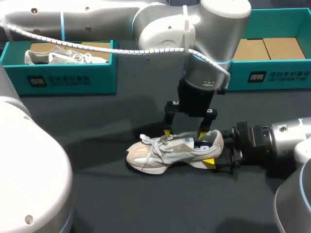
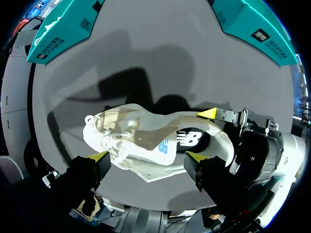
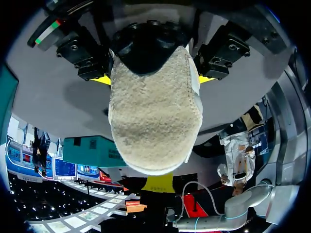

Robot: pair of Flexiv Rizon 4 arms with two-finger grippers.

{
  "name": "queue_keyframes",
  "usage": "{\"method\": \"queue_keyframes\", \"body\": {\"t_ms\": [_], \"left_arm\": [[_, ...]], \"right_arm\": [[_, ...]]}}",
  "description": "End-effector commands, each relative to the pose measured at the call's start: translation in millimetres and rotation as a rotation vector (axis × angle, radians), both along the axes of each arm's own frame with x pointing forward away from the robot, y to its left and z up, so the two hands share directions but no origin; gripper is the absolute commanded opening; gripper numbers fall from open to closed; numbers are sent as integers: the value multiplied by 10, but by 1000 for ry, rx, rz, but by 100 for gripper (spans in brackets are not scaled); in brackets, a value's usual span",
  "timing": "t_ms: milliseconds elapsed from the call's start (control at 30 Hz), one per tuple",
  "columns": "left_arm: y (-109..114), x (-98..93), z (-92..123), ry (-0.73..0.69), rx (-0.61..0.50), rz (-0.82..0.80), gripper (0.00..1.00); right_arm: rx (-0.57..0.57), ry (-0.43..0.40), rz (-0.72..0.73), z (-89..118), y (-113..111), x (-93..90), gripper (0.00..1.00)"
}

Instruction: Take the shoe out of the shoebox, open the shoe tongue, remove and reinsert the insole, then place the shoe into the shoebox

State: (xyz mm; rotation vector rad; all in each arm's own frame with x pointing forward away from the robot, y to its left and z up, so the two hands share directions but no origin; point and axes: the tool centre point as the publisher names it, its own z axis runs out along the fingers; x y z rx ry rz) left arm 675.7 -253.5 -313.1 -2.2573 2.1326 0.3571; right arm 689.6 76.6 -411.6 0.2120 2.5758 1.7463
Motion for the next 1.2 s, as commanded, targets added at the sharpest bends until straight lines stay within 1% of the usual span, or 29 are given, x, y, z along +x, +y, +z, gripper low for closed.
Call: {"method": "queue_keyframes", "body": {"t_ms": [33,367,500,800,967,1100,1200], "left_arm": [[-113,23,-120,14,41,0,100],[-163,41,-265,42,79,-5,100],[-174,71,-328,87,107,-2,100],[-133,28,-348,133,161,-19,100],[-94,-7,-317,155,183,-31,100],[-50,-27,-270,183,197,-30,95],[-28,-32,-251,201,228,-35,89]], "right_arm": [[-4,1,0,3,12,-11,0],[-4,1,0,3,12,-11,0],[-4,1,0,3,12,-11,0],[-4,1,0,3,12,-11,0],[-4,1,0,3,12,-11,0],[-4,1,0,3,12,-11,0],[-4,1,0,3,12,-11,0]]}}
